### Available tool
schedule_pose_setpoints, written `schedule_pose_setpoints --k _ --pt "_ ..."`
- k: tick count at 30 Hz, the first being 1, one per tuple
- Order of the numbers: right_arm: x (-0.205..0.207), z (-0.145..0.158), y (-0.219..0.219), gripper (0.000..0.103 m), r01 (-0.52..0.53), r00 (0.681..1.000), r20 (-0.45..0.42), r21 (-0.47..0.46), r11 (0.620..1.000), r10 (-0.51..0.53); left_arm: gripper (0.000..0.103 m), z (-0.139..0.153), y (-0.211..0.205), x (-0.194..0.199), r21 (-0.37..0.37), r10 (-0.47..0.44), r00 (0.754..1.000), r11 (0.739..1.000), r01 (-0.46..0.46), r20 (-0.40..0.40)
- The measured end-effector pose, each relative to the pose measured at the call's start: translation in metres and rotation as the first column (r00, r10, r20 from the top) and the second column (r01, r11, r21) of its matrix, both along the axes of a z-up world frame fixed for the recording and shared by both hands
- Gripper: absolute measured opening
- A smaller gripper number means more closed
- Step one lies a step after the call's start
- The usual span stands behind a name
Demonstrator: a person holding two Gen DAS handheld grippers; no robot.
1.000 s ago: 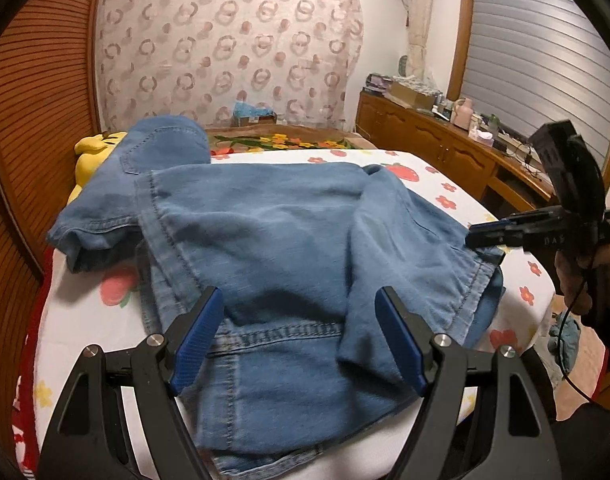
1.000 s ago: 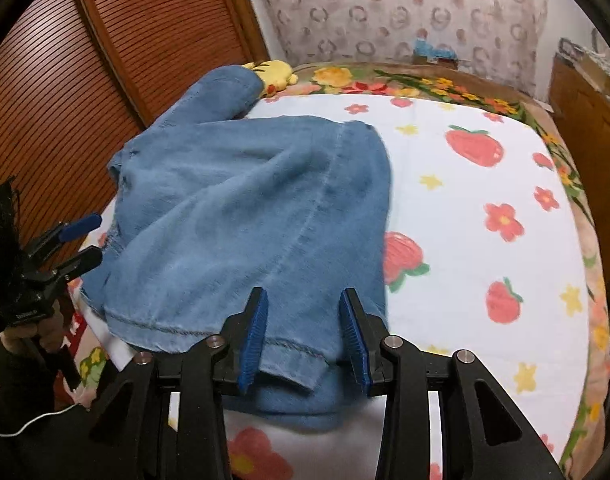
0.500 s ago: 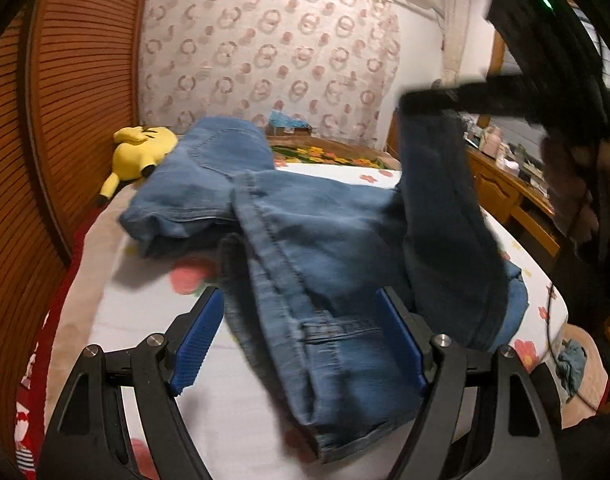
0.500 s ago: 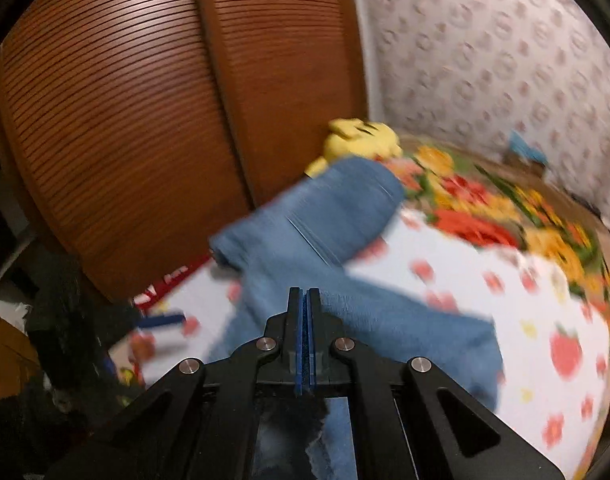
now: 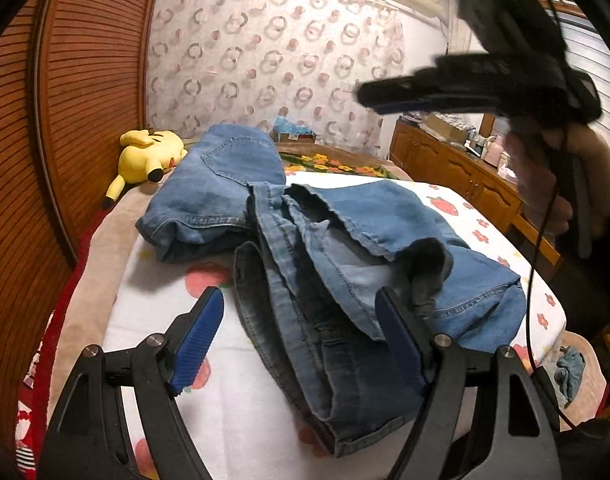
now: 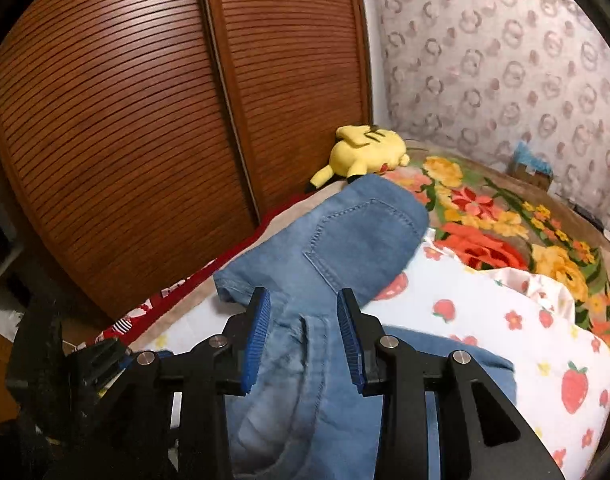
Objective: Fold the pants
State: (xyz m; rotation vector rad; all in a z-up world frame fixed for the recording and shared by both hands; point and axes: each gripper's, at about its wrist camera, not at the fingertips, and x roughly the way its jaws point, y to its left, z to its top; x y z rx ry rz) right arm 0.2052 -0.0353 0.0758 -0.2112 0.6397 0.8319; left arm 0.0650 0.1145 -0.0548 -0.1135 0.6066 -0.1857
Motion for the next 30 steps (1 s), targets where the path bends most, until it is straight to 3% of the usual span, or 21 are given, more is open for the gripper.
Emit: schedule_pose_setpoints --k 8,16,22,26,29,30 --pt "-0.056 -0.022 -0.085 0.036 0.041 0.999 0.032 -0.034 0.999 -0.039 0.078 0.006 -0.025 0.005 -0.008 -0.083 0.997 0.997 0.083 0.01" --pt "-0.084 -0.062 -0.128 0.036 0.108 0.994 -0.01 -0.114 0.988 -0.11 0.066 0.002 -0.062 0.011 0.017 -0.17 0.985 0.985 0.17 -0.016" --pt "-0.096 -0.094 -0.133 0.036 0.114 0.991 -0.042 -0.201 0.973 -0.125 0.038 -0.008 -0.071 0.022 0.051 -0.175 0.983 0.983 0.178 -0.057" --pt "-0.1 -0.105 -0.13 0.036 0.101 0.993 -0.034 -0.252 0.962 -0.113 0.01 -0.008 -0.069 0.022 0.054 -0.167 0.985 0.984 0.17 -0.053" --pt "-0.102 -0.102 -0.134 0.035 0.097 0.994 -0.016 -0.24 0.966 -0.104 0.007 -0.001 -0.067 0.018 0.032 -0.174 0.985 0.984 0.174 -0.025" --pt "-0.103 -0.097 -0.135 0.016 0.091 0.995 -0.012 -0.221 0.971 -0.097 0.007 0.003 -0.066 0.016 0.023 -0.176 0.984 0.984 0.176 -0.013"
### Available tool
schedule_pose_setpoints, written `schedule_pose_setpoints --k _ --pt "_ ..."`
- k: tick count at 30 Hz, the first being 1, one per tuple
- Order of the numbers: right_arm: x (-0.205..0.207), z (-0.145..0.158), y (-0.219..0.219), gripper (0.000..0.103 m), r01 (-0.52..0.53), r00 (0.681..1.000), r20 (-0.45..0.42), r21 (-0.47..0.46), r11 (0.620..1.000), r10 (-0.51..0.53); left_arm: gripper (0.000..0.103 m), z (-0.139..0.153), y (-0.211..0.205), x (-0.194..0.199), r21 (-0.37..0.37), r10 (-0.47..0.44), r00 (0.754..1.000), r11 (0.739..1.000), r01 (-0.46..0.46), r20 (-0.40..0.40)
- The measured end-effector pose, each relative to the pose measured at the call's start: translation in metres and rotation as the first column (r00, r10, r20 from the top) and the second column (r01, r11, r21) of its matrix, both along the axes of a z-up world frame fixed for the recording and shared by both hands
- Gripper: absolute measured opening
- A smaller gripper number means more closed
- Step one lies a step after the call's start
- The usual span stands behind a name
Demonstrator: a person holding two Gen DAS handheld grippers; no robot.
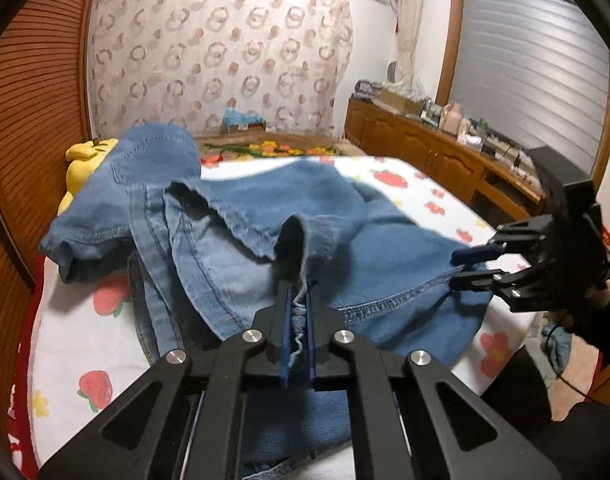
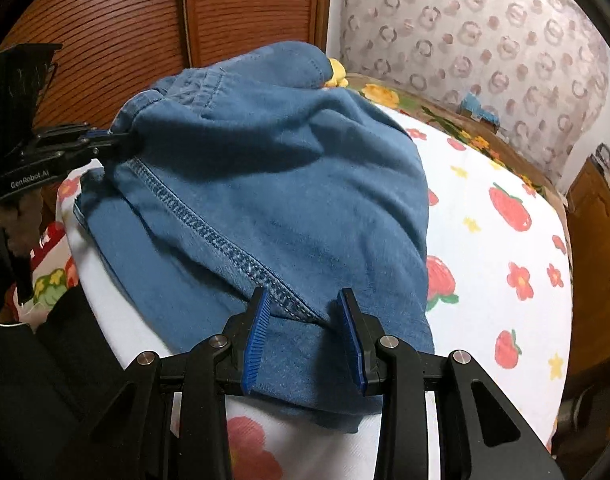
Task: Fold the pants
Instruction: 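Pull the leg edge with the left tool while the right tool grasps the hem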
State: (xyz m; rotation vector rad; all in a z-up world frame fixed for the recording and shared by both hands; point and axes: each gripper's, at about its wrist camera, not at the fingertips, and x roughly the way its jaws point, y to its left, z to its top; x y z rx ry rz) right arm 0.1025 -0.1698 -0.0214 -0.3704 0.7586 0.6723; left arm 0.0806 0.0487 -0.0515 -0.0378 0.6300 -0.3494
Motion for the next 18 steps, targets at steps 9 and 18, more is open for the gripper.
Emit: schedule_pose_setpoints --k 9,18 --pt "-0.036 0.039 -0.043 0.0 -0.029 0.997 0.077 0.156 0.987 0.017 0.007 0.041 0.012 -0.028 -0.072 -0.002 0.998 0.997 0.007 0.06" --pt "-0.034 0.01 -0.036 0.011 -0.03 0.999 0.044 0.123 0.992 0.025 0.007 0.018 0.009 -0.04 -0.002 0.021 1.0 1.0 -0.021 -0.007"
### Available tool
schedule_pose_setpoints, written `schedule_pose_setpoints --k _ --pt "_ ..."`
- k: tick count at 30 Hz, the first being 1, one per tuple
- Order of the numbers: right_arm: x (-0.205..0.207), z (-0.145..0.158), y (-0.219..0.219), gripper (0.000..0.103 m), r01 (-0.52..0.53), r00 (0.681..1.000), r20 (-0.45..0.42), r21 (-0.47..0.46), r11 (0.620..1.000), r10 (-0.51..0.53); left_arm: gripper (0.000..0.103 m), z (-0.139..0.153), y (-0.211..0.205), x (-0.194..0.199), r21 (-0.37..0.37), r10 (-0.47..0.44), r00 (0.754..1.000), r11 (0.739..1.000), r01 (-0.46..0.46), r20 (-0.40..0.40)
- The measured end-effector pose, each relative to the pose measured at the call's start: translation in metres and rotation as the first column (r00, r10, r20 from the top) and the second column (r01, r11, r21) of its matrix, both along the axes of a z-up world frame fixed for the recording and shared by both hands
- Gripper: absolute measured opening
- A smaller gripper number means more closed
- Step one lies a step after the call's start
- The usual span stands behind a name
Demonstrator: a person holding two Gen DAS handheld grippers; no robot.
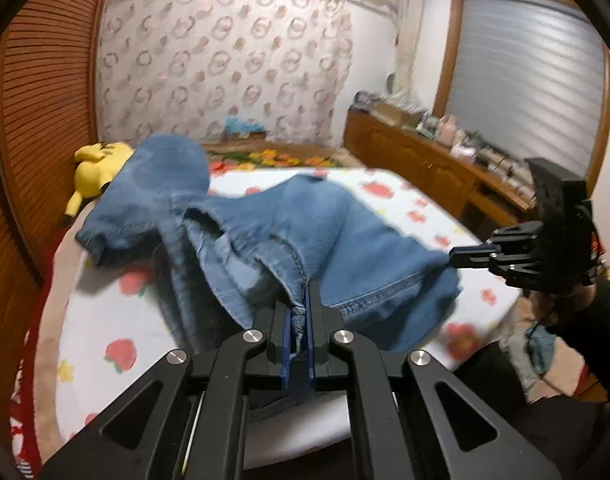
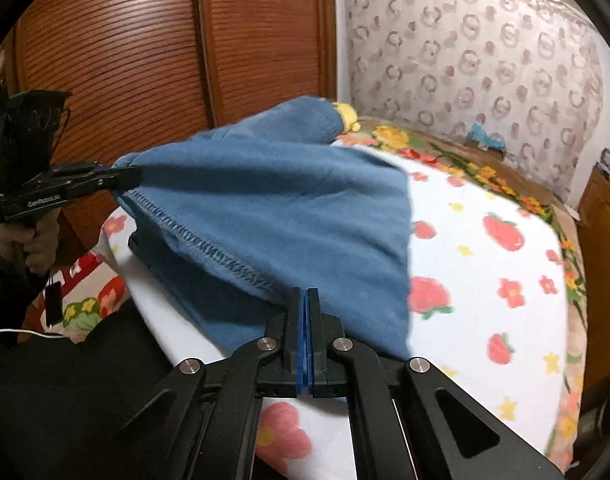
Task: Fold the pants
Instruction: 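Pull the leg edge with the left tool while the right tool grasps the hem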
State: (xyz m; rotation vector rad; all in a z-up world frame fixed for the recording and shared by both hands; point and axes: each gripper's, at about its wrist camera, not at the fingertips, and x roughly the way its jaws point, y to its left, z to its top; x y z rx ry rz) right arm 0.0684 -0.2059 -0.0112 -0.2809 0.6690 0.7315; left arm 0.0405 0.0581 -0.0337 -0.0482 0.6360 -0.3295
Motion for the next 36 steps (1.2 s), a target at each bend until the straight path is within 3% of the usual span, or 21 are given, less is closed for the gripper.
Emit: schedule_pose_setpoints --k 1,3,10,16,17,18,19,21,23,26,32,34,36 --pt "0.007 -0.004 0.003 0.025 0.011 1.0 -0.004 -0.017 1.0 -0.011 0.007 -0.006 0.0 0.003 0.012 0.006 1.0 1.0 -0.006 -0.016" --pt "0.013 -0.01 0.009 0.038 0.012 1.0 -0.006 -0.023 1.0 -0.012 0.007 -0.014 -0.002 0.006 0.026 0.012 0.999 1.0 -0.011 -0.04" --pt "0.023 -0.023 0.034 0.045 0.009 0.999 0.05 -0.143 0.99 -0.002 0.007 -0.026 -0.001 0.008 0.018 0.019 0.998 1.0 -0.018 -0.066" --pt "0.025 -0.024 0.036 0.044 -0.023 0.997 0.067 -0.211 0.977 0.038 0.007 -0.016 0.002 0.003 -0.014 0.006 0.999 1.0 -0.006 -0.035" --pt "0.026 -0.023 0.034 0.039 -0.021 0.997 0.065 -0.204 0.979 0.035 0.007 -0.015 0.002 0.002 -0.013 0.004 0.999 1.0 -0.004 -0.032" --pt "0.027 -0.022 0.03 0.018 -0.011 0.998 0.065 -0.205 0.979 0.025 0.007 -0.014 0.001 0.0 -0.015 0.0 1.0 1.0 0.0 -0.029" --pt "0.026 -0.021 0.029 0.009 -0.009 0.997 0.069 -0.204 0.979 0.023 0.007 -0.013 0.001 -0.001 -0.02 -0.007 1.0 1.0 0.006 -0.03" --pt "0.023 -0.015 0.026 0.006 -0.014 0.995 0.097 -0.187 0.982 0.032 0.007 -0.013 -0.001 -0.003 -0.014 -0.011 0.999 1.0 0.011 -0.031" --pt "0.013 -0.008 0.022 0.005 -0.018 0.991 0.124 -0.171 0.985 0.04 0.007 -0.015 -0.002 -0.005 -0.006 -0.014 0.999 1.0 0.014 -0.037" --pt "0.005 0.003 0.005 0.005 -0.032 0.995 0.091 -0.078 0.996 0.039 0.007 -0.021 -0.001 -0.01 -0.011 -0.018 0.998 1.0 0.017 -0.053" --pt "0.008 -0.016 -0.007 0.006 -0.011 1.0 -0.008 -0.059 0.998 0.011 0.01 -0.025 -0.004 -0.015 0.018 -0.019 0.997 1.0 0.02 -0.07" --pt "0.01 -0.015 -0.013 0.01 0.009 1.0 -0.029 -0.03 1.0 -0.01 0.014 -0.018 -0.005 -0.017 0.041 -0.017 0.999 0.999 0.019 -0.052" --pt "0.01 -0.011 -0.016 0.012 0.029 0.999 -0.033 -0.004 1.0 -0.03 0.037 -0.009 -0.002 -0.019 0.053 -0.009 1.0 0.999 0.01 -0.025"
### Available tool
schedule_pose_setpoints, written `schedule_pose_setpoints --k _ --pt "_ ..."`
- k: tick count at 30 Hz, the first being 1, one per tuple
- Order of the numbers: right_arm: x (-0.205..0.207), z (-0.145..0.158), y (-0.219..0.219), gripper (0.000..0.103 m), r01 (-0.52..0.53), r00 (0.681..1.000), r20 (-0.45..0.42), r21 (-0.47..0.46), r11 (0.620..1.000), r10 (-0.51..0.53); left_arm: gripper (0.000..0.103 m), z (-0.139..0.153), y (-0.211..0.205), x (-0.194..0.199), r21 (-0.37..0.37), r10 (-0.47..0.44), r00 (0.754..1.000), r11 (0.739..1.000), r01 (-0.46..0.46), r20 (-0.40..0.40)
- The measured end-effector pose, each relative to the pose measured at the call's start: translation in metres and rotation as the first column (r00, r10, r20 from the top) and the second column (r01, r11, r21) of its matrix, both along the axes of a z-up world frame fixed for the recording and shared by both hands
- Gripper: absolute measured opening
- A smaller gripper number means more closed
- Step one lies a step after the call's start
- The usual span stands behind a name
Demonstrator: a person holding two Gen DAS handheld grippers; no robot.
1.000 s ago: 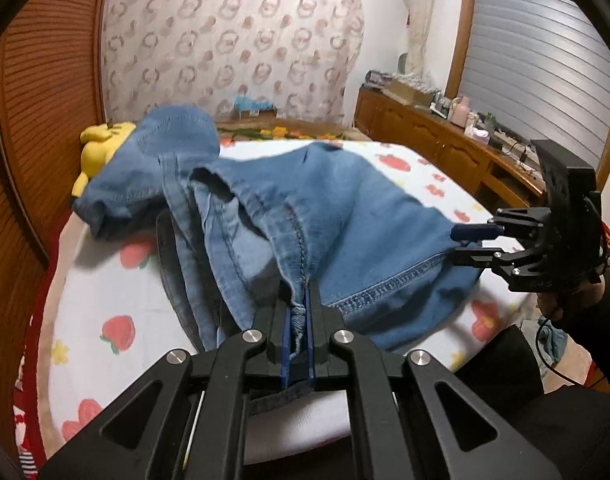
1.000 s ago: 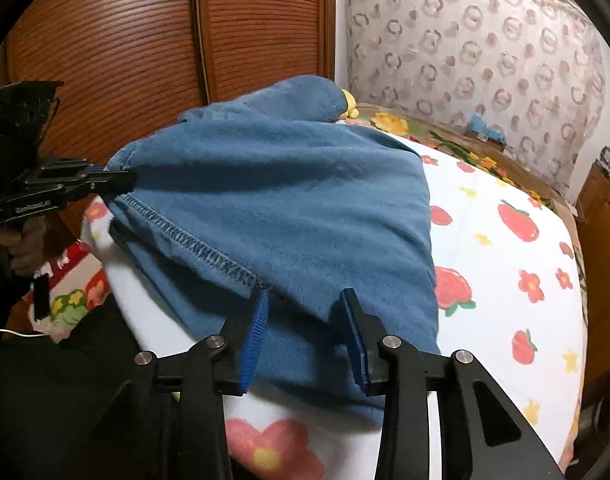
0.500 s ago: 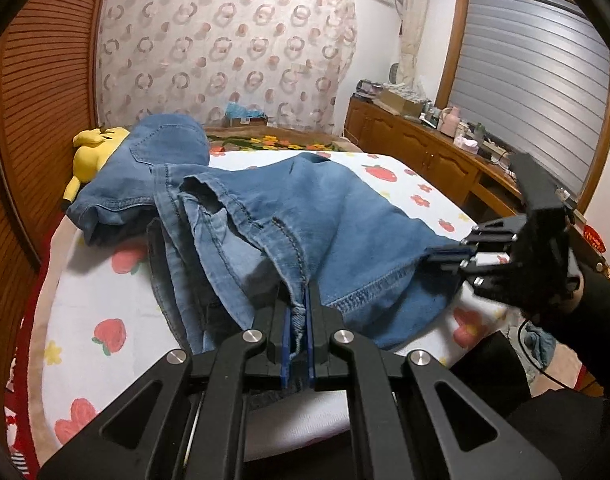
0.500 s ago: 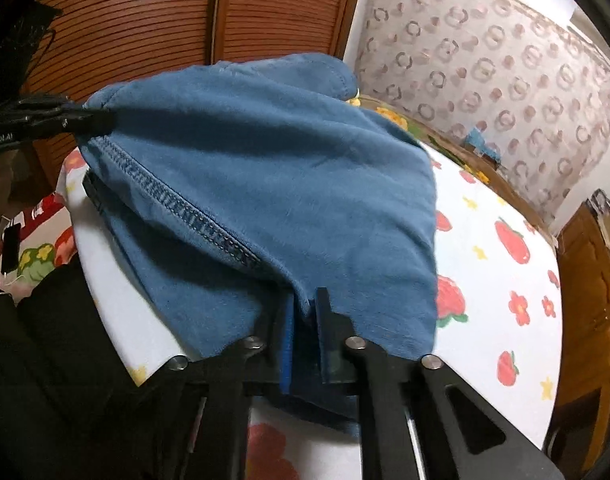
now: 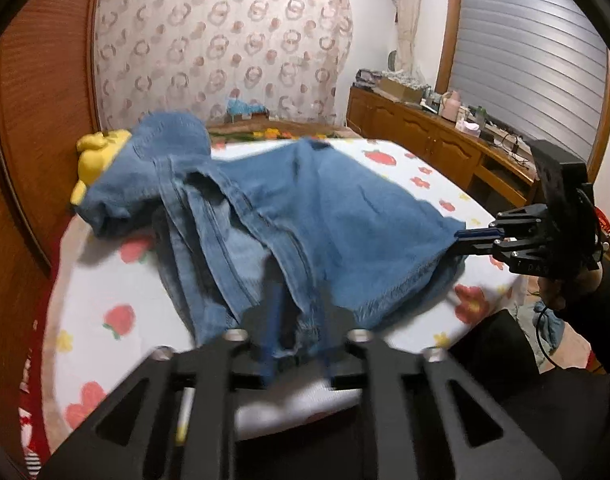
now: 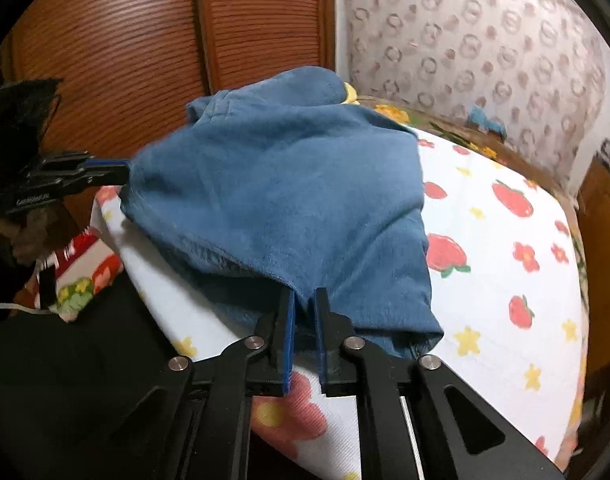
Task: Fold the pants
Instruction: 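Pull the leg edge with the left tool while the right tool grasps the hem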
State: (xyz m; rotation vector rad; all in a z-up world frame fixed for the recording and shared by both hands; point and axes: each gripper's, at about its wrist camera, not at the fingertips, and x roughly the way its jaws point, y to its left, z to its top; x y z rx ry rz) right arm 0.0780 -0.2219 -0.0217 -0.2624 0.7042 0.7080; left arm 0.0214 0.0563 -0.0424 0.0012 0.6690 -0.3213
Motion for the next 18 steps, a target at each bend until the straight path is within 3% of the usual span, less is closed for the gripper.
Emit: schedule_pose_setpoints --k 1,2,4,6,7,11,18 --pt "0.0 0.003 0.0 0.013 0.001 1.0 0.003 0.013 1.0 -0.001 0.043 0.005 0.002 -0.001 0.001 0.006 1.0 1.0 -0.006 0.017" --pt "-0.002 0.006 -0.001 0.013 -0.001 1.0 0.01 0.026 1.0 0.0 0.056 0.01 0.004 -0.002 0.003 0.013 0.999 1.0 -0.013 0.035" --pt "-0.009 0.012 -0.002 0.024 0.003 1.0 0.028 0.048 0.999 -0.005 0.064 0.014 0.006 0.001 0.011 0.018 0.999 1.0 -0.018 0.05" --pt "-0.01 0.016 -0.003 0.041 0.018 0.999 0.043 0.07 0.997 -0.021 0.064 0.017 0.008 0.01 0.017 0.036 0.998 0.999 -0.037 0.056" --pt "-0.01 0.017 -0.002 0.043 0.022 0.999 0.047 0.09 0.996 -0.026 0.064 0.018 0.009 0.017 0.017 0.046 0.997 0.999 -0.047 0.057" --pt "-0.006 0.01 0.005 0.045 0.04 0.997 0.055 0.111 0.993 -0.046 0.063 0.012 0.008 0.05 0.047 0.06 0.997 0.997 -0.062 0.039" --pt "0.017 -0.018 0.017 0.049 0.097 0.995 0.01 0.115 0.989 -0.099 0.043 -0.012 0.015 0.11 0.037 0.08 0.996 0.996 -0.079 -0.037"
